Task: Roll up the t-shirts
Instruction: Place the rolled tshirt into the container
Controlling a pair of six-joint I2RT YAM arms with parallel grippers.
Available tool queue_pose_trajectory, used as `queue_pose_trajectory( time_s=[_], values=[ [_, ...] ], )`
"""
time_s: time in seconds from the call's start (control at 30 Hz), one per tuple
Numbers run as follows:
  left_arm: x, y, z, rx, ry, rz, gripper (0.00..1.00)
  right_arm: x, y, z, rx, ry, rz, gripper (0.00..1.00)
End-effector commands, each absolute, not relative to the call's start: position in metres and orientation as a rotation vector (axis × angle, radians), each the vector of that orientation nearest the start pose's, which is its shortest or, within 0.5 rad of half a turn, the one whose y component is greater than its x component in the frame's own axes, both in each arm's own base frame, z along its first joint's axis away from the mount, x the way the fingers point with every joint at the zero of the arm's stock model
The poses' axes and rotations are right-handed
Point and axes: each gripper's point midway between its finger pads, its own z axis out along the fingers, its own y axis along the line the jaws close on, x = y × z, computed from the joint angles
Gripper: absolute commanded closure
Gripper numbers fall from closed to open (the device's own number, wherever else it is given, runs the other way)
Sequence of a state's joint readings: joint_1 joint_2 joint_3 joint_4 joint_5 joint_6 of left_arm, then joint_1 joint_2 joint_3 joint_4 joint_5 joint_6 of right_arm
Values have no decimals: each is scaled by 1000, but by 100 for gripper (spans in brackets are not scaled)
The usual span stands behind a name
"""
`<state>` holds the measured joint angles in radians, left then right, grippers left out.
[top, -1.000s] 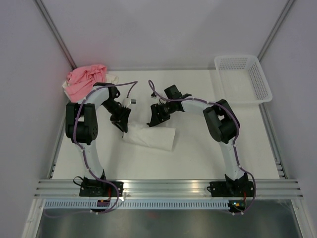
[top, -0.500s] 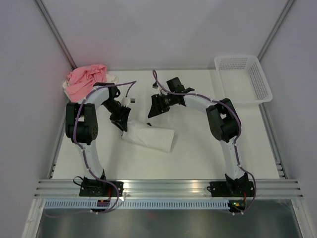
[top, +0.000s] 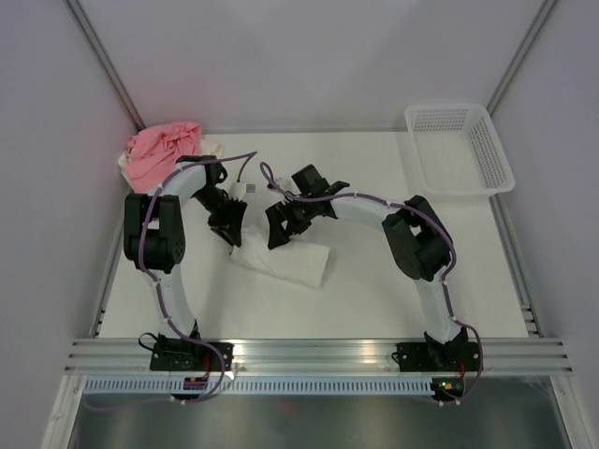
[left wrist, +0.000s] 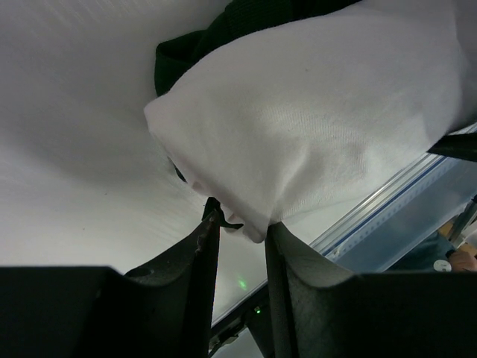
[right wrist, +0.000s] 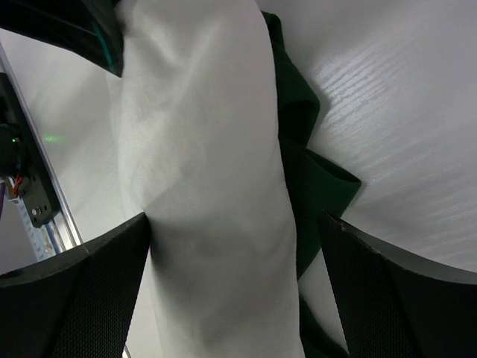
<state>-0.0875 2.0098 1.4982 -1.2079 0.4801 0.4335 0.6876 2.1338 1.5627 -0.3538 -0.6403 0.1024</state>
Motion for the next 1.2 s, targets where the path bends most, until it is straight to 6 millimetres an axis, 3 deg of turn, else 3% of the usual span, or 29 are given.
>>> queue_pose_trajectory(
  time_s=[0.0,0.13,0.3,0.5,0.63,0.7,0.8,0.83,1.03,1.17],
  values=[
    [310,-97,61,726,2971,-768,64,330,392,32,-984,2417,1044,2],
    [308,-95,59,732,2975,-755,64,320,390,15,-1002,2464,1090,2],
    [310,-93,57,742,2973,-734,63,303,390,4,-962,2501,1263,17],
    [313,-90,54,759,2973,-706,63,308,389,4,-898,2489,1402,33],
    [316,-88,55,760,2973,-684,63,308,389,-1,-899,2514,1438,57],
    [321,-87,59,763,2957,-666,63,307,390,1,-902,2502,1449,62],
    [328,-86,69,770,2931,-636,62,309,390,5,-903,2492,1462,83],
    [329,-85,72,768,2928,-629,61,311,390,6,-895,2500,1456,100],
    [340,-85,102,782,2866,-592,58,326,392,39,-860,2436,1485,100],
    [344,-84,114,780,2848,-569,58,353,388,85,-767,2323,1500,100]
  ],
)
